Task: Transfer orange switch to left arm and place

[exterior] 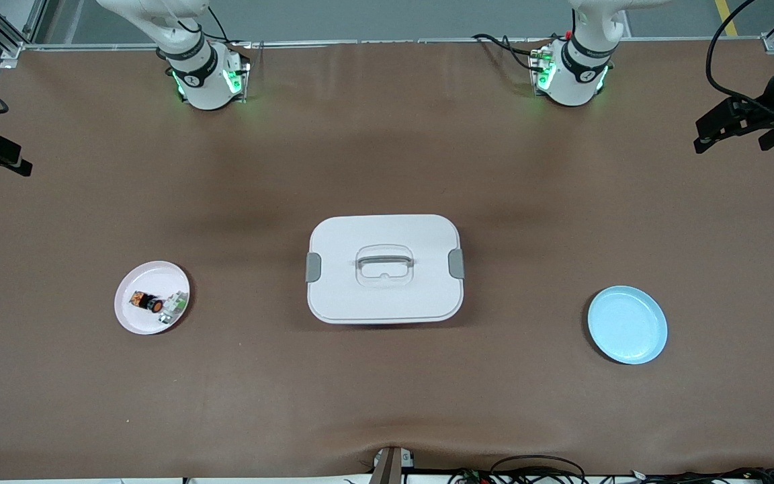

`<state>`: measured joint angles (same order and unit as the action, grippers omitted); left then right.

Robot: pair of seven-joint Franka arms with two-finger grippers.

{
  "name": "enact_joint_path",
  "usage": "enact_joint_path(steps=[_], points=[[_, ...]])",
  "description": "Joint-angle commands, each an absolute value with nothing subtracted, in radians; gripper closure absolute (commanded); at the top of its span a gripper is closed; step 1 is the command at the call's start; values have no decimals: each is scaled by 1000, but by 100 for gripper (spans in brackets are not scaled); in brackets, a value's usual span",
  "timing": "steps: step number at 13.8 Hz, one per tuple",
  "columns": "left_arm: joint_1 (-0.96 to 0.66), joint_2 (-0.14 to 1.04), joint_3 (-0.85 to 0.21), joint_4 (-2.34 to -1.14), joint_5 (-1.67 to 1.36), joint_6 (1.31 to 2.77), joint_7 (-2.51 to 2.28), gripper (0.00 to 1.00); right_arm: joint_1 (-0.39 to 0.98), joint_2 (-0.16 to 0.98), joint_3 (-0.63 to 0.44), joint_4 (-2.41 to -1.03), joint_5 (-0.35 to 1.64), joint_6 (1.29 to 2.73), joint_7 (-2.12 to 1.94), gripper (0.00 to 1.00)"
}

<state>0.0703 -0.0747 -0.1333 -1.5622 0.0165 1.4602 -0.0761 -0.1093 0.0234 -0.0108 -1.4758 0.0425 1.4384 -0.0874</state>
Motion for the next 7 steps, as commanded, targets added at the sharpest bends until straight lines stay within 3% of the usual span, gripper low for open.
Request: enact_joint_path(steps=[1,7], points=[[75,-69,-133,-1546,14,1450,-58,0,-106,-3,-12,-1499,40,1443,-84,0],[75,-45,-132,-1517,9,1448,-60,0,-110,3,-12,-1486,43,1443,-92,0]])
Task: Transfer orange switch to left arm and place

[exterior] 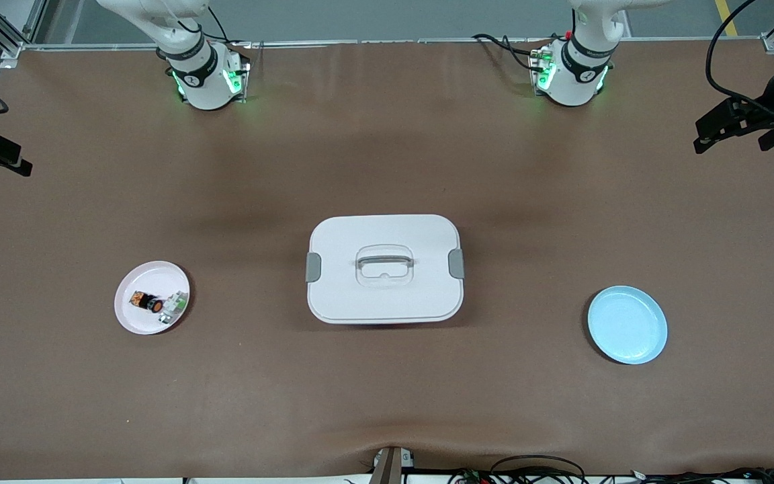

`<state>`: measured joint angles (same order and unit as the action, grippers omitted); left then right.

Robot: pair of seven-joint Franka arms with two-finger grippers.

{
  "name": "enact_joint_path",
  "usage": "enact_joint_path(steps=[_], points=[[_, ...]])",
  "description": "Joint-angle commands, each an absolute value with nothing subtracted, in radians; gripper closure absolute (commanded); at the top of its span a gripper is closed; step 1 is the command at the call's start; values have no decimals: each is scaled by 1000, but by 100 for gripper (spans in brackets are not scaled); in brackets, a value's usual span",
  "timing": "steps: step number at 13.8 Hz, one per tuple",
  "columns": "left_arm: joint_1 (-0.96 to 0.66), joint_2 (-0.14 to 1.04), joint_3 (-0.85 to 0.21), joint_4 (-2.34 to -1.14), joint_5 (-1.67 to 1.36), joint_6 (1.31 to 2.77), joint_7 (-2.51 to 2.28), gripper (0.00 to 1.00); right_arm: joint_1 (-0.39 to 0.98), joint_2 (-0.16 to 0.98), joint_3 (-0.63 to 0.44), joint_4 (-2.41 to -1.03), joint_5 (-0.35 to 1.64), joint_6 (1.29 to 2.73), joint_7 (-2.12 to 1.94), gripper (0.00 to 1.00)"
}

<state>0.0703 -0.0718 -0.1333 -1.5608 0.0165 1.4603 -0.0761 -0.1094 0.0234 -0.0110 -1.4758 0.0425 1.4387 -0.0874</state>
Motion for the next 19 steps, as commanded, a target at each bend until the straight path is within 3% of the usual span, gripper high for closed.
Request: enact_joint_path(steps=[1,13,19], points=[[77,-34,-127,-1499,9,1444,-60,0,-109,5,-14,-1485,43,1447,-92,0],[77,-35,-124,-1502,11,1411,-55,0,-107,67,-15,-1477,25,1460,-86,0],[75,-37,-124,-1502,11,1413,-57,0,-123,173,-15,-1480,38,1546,-95,0]])
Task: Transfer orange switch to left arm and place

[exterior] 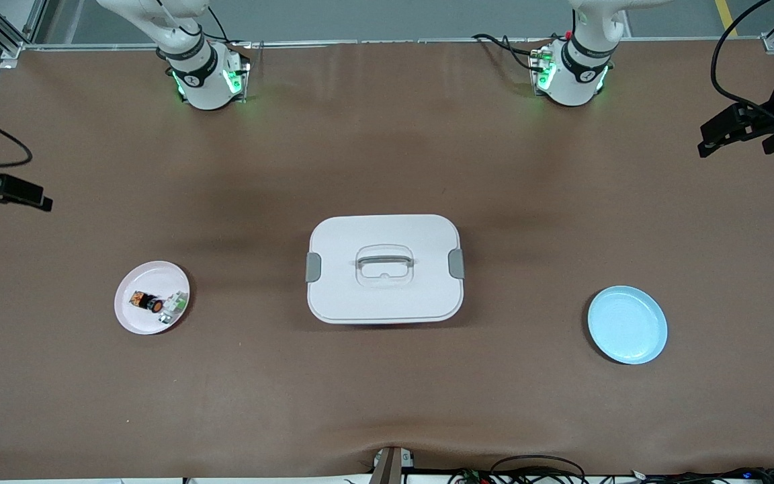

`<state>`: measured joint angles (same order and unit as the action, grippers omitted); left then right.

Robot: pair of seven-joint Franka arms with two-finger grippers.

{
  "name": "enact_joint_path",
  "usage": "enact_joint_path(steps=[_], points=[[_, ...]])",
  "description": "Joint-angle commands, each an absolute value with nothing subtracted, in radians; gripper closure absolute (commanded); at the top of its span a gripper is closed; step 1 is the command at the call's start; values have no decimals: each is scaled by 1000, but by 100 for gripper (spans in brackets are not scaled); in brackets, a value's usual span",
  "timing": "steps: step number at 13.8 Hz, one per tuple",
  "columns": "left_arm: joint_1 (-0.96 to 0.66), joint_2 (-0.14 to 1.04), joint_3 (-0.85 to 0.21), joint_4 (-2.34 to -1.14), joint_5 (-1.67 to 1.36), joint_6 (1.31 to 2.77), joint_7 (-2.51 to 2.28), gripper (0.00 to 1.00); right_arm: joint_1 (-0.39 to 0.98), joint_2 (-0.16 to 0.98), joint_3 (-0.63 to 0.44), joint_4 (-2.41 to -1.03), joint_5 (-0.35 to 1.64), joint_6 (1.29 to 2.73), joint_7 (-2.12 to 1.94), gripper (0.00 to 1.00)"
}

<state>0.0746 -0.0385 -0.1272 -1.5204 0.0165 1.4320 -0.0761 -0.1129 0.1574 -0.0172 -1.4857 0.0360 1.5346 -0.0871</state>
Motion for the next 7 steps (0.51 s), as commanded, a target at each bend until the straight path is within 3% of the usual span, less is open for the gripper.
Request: enact_joint_path(steps=[1,7], points=[[75,-37,-124,-1500,11,1413,-58,0,-123,184,-17,-1482,32,1557,-95,0],[75,-40,-124,-1500,9,1411,-58,0,-138,218,-17,-1534,32,1695,-83,0]])
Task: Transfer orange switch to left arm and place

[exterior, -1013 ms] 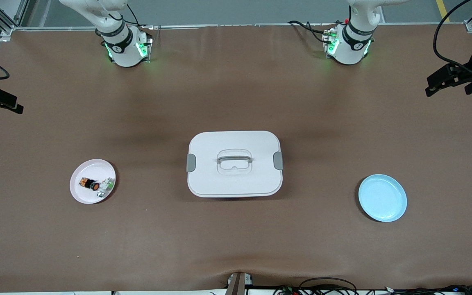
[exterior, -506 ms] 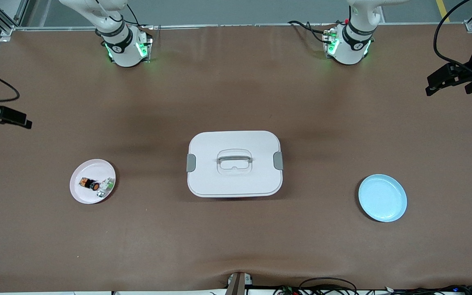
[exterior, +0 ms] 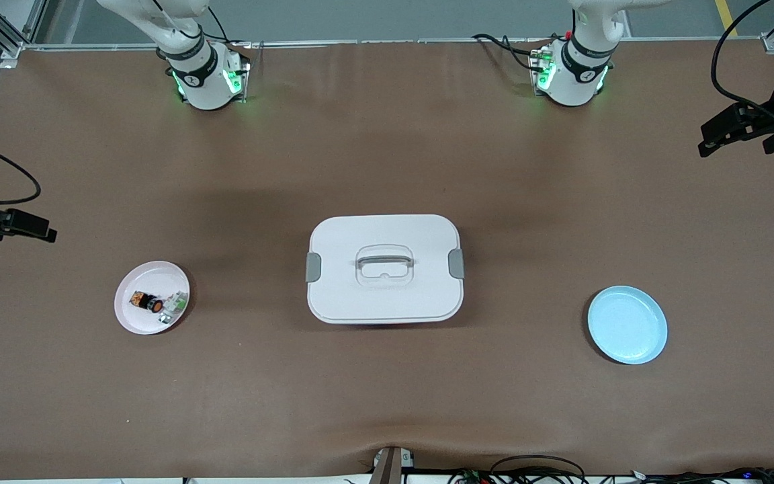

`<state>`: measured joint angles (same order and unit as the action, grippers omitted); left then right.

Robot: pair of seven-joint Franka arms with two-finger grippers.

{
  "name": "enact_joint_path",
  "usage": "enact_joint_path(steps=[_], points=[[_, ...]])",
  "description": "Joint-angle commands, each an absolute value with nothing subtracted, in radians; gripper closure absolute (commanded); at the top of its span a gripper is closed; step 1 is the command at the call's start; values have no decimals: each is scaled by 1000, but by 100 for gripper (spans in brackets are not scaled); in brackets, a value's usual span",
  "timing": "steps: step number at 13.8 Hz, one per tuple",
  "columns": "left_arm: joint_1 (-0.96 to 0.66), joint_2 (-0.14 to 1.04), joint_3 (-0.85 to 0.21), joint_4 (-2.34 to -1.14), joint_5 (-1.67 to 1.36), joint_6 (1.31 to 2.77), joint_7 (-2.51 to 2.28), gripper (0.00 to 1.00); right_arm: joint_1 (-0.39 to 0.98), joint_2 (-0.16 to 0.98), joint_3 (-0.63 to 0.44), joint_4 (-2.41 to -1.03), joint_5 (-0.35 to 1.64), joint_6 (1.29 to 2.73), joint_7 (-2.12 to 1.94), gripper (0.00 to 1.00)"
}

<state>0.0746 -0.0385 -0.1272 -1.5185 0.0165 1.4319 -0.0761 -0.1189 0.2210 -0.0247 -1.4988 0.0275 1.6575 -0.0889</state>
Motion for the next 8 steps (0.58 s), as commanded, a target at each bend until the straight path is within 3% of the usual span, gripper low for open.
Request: enact_joint_path(steps=[1,8], points=[[75,-38,-124,-1500,9,1413,-58,0,-149,216,-17,-1564,49,1725,-56,0],[75,-37,-124,-1500,9,1417,-58,0,-169,210,-17,-1810,87,2000,20,0]])
